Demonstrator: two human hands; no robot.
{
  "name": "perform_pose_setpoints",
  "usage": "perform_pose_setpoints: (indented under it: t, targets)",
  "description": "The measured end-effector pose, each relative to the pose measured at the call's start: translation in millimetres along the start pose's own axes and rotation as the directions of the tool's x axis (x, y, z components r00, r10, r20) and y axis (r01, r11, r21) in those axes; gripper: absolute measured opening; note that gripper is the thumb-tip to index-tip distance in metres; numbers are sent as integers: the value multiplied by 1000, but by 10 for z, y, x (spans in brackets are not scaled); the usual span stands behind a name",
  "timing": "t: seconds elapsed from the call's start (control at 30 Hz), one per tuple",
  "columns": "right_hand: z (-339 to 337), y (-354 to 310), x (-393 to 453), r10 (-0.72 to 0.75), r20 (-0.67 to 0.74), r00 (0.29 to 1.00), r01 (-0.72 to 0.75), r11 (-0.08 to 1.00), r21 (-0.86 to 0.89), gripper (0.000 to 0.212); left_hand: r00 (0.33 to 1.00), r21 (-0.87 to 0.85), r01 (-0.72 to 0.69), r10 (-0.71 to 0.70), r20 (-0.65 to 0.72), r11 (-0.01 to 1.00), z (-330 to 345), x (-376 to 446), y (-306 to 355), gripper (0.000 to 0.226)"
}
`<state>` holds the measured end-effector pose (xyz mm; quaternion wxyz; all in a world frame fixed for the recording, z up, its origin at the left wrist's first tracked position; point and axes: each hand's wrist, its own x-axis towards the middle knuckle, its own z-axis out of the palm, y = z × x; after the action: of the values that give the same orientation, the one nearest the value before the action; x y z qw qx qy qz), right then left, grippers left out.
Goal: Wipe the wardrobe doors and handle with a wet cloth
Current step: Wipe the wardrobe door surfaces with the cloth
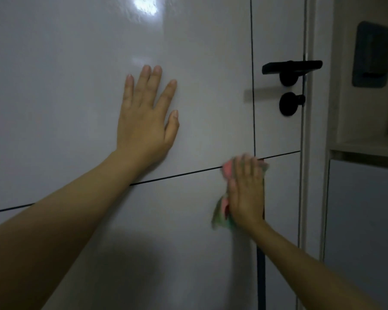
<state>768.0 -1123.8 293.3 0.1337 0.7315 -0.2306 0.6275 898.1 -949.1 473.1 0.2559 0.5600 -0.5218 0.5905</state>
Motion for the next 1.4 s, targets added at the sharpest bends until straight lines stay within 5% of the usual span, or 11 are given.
perform_pose_setpoints:
  t: [0.13,0.2,0.27,0.37,0.43,0.6,0.7,0.83,1.07,1.23,1.4]
  targets:
    - [23,-228,702,507,-121,853,-501,862,80,58,995,44,94,-93,-24,995,-241,-284,-154,57]
    - [80,-472,547,365,-90,926,-362,931,49,55,988,98,148,-152,30,984,-277,-476,-254,62]
    - [116,-556,160,-9,18,1000,9,1000,15,54,985,177,139,-154,79,974,-225,-563,-310,65]
    - [121,-398,-148,-275,53,960,272,961,57,55,980,217,131,-159,118,967,-175,-589,-317,67]
    - [112,-426,-147,-228,38,973,226,973,53,54,982,198,119,-145,123,973,-194,-590,-326,68]
    - [95,-1372,244,232,28,972,-233,966,108,55,986,-39,110,-104,127,993,-325,-556,-386,63]
    - [180,-2010,131,-196,31,980,189,970,150,53,982,-243,167,-139,126,955,-554,-649,-540,57]
    - [184,-1724,-84,-644,96,759,636,765,99,50,963,-64,255,-248,106,965,-888,-1163,-917,53]
    - [245,-1936,41,-322,-27,946,323,945,43,54,834,176,528,-546,75,831,-1300,-2178,-1481,61]
    - [377,-2885,-87,-592,-2,806,587,800,120,50,820,128,562,-571,36,817,-1206,-2340,-1488,58]
    - [320,-2401,-281,-730,81,678,726,683,80,50,809,67,588,-588,-14,806,-1279,-2434,-1522,57]
